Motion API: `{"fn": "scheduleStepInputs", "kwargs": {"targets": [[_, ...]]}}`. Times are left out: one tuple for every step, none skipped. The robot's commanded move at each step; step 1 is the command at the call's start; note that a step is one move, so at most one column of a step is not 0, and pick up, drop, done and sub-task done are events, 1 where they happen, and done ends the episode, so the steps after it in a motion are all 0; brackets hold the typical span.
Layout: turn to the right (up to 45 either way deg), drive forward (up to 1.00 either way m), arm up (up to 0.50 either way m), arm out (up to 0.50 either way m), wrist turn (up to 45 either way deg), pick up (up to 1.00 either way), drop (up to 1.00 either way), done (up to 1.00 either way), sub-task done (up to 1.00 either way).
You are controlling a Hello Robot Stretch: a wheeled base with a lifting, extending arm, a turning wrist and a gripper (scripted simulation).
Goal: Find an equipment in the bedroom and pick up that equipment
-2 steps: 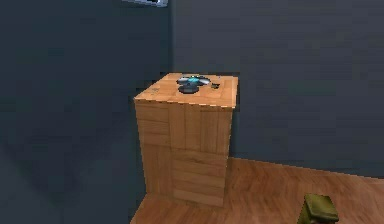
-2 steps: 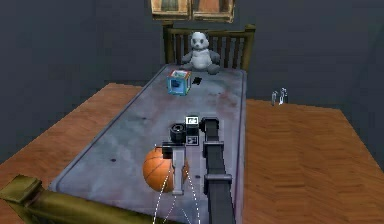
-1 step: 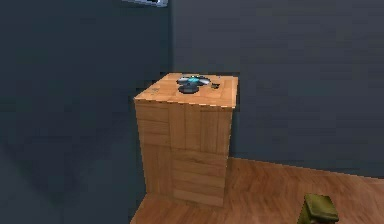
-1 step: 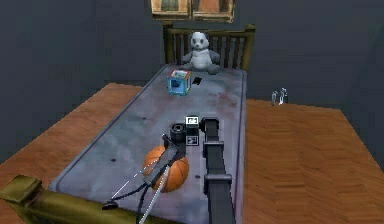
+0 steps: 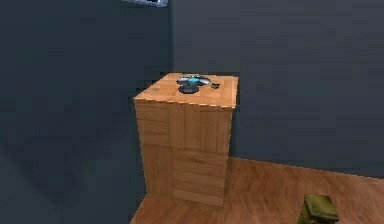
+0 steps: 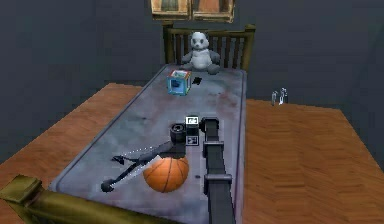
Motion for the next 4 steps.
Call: {"fn": "scheduleStepInputs", "kwargs": {"targets": [[0.0,0.0,0.0,0.0,45.0,0.0,0.0,0.0,0.0],[0.0,0.0,0.0,0.0,18.0,0.0,0.0,0.0,0.0],[0.0,0.0,-0.3,0.0,0.0,0.0,0.0,0.0,0.0],[0.0,0.0,0.0,0.0,0.0,1.0,0.0,0.0,0.0]]}}
